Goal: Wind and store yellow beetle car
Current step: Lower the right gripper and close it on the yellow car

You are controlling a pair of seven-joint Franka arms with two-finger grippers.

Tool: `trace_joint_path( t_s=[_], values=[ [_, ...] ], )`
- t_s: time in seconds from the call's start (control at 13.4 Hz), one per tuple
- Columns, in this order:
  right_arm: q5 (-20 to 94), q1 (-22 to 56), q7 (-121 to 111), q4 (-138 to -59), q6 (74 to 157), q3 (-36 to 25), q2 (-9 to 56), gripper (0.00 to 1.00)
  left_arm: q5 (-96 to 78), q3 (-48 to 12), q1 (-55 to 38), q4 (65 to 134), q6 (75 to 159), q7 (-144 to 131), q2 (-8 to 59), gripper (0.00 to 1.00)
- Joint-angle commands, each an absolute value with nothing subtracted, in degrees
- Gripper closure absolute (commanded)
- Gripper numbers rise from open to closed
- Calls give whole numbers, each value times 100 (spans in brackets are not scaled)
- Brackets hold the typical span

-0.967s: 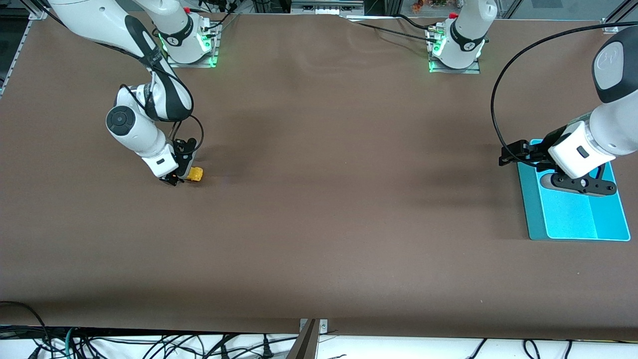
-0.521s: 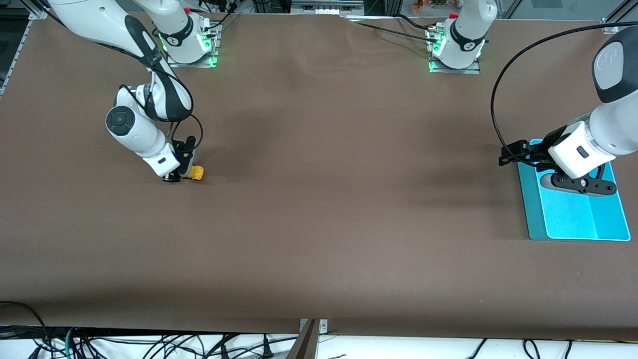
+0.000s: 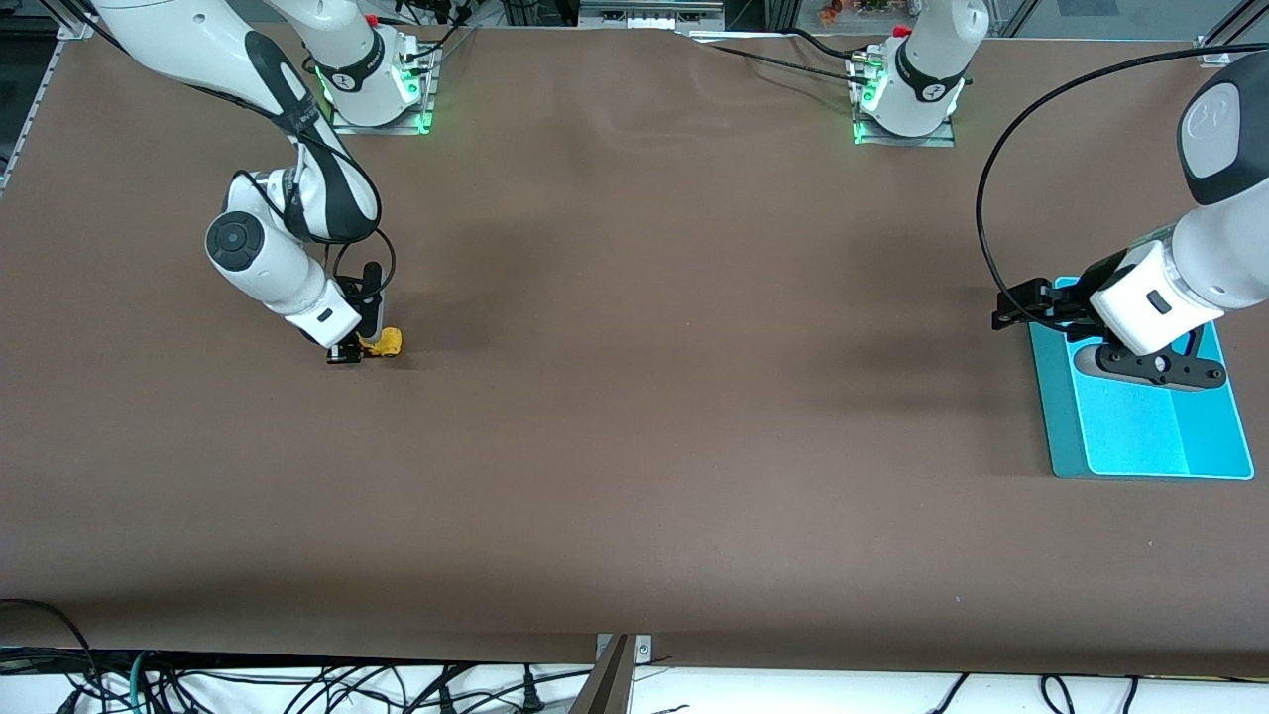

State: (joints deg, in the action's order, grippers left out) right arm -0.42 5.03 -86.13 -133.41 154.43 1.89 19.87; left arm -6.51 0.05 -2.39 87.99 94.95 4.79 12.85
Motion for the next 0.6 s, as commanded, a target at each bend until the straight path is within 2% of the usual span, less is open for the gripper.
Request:
trace_joint_path(
  t_s=[0.0,0.52],
  values=[
    [-35,457,-8465,-13315,15390,202,2091,94,-598,0,-237,8692,9439,554,1310,0],
    [-35,248,-8542,-13307,15145,150,2145,94,-598,0,-264,8684,9439,554,1310,0]
  ],
)
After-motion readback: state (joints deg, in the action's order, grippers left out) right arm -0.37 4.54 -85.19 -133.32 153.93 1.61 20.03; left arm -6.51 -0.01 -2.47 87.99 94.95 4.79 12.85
